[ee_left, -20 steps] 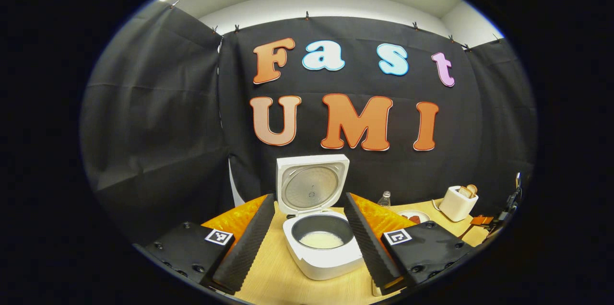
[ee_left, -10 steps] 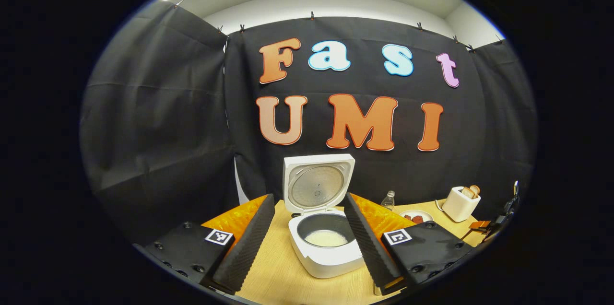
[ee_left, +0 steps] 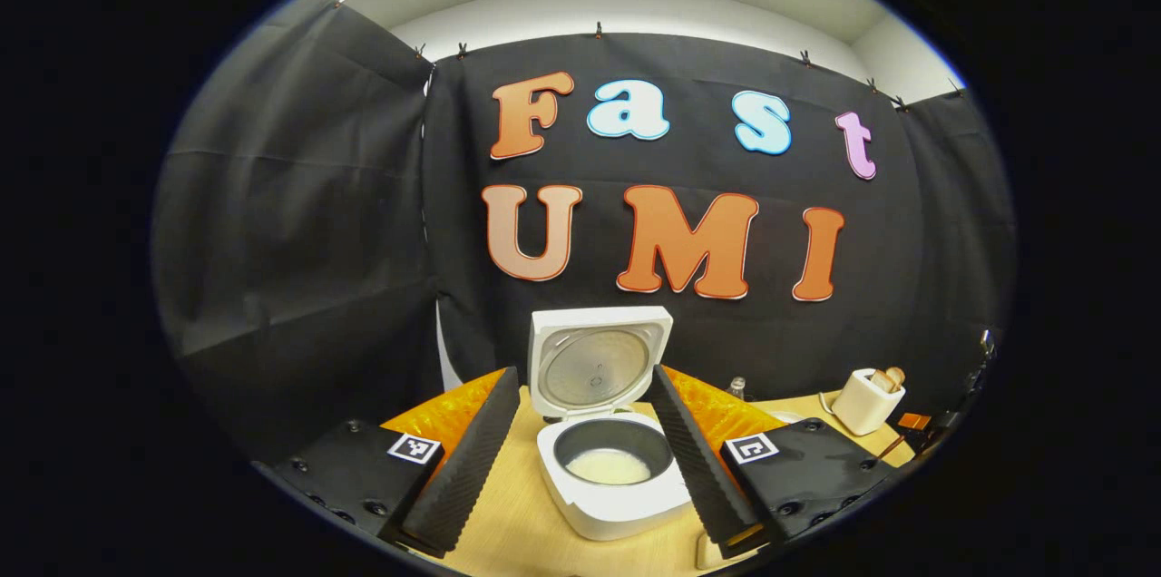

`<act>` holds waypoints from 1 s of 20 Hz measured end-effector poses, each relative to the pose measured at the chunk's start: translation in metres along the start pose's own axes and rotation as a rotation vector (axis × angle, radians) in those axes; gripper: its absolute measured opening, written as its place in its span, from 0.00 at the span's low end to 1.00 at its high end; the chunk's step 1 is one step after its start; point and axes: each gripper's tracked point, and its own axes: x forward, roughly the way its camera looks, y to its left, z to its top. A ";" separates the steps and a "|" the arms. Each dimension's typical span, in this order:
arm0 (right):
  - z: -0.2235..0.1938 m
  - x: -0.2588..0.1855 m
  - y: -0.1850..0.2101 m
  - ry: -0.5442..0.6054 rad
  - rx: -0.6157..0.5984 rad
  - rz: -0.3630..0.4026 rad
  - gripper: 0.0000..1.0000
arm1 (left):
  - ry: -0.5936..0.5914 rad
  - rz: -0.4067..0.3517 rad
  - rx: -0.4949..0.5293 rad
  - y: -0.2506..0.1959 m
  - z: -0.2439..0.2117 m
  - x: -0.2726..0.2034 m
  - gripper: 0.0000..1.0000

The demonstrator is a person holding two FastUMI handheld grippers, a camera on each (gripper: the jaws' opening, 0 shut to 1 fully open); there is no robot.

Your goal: Close the left gripper, press the button to open the rice cooker; take a wooden spoon from the chopstick holder with the right hand, scoop a spoonful of rice and pour it into the rice cooker, then put the wooden spoon back into the chopstick holder.

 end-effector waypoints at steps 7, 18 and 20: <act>0.031 -0.024 -0.008 -0.055 -0.070 -0.046 0.95 | -0.098 -0.067 -0.009 -0.042 0.097 0.082 0.96; 0.086 -0.087 -0.005 -0.177 -0.208 -0.070 0.94 | -0.046 -0.097 0.015 -0.059 0.120 0.230 0.96; 0.085 -0.093 -0.004 -0.181 -0.219 -0.080 0.95 | -0.007 -0.079 0.034 -0.053 0.104 0.261 0.96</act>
